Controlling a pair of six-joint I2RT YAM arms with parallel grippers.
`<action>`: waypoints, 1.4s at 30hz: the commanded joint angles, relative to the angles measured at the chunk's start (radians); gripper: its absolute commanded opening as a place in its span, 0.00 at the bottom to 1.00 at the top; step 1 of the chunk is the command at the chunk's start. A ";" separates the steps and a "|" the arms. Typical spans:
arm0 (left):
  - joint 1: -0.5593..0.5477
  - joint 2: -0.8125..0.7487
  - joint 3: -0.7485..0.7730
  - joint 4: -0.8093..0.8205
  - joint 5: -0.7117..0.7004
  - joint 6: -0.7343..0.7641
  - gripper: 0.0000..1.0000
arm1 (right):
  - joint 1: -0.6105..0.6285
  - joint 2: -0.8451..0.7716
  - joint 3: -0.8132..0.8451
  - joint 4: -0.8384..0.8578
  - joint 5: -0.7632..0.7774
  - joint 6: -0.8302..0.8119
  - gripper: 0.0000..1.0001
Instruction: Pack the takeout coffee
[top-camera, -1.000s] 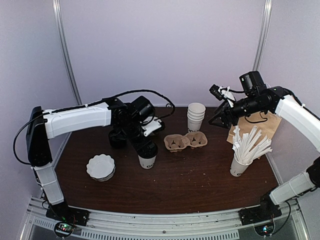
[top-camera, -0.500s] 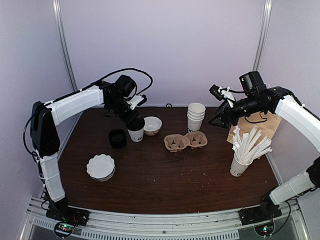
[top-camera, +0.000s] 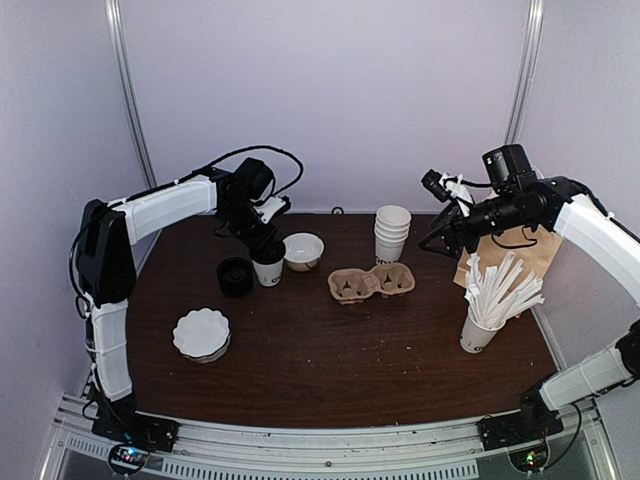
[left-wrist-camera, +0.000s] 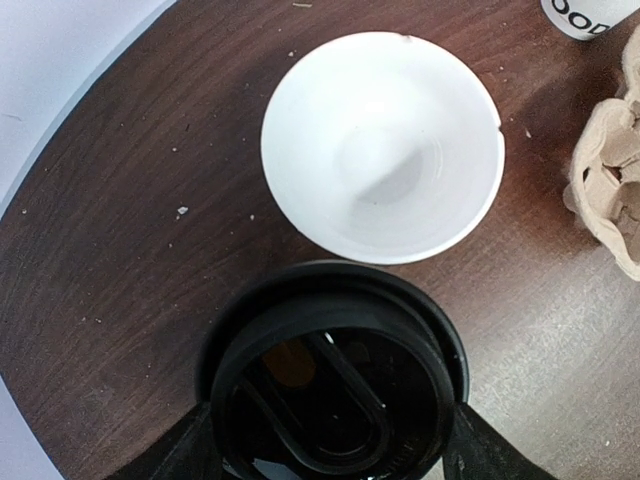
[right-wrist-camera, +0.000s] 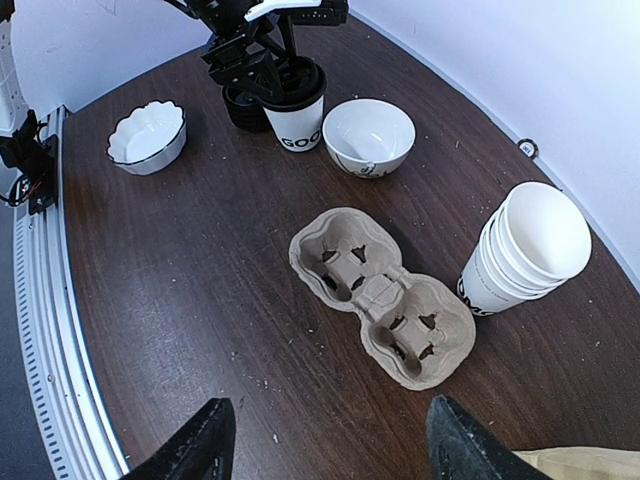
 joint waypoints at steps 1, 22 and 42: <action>0.019 0.022 0.032 0.046 -0.001 -0.009 0.78 | -0.009 -0.027 -0.015 0.014 0.008 -0.004 0.69; 0.013 -0.162 0.001 -0.023 -0.037 0.045 0.93 | -0.048 0.035 0.218 -0.153 0.203 -0.017 0.66; -0.118 -0.365 -0.168 0.065 0.161 0.032 0.92 | -0.390 0.007 0.282 -0.312 0.355 -0.101 0.55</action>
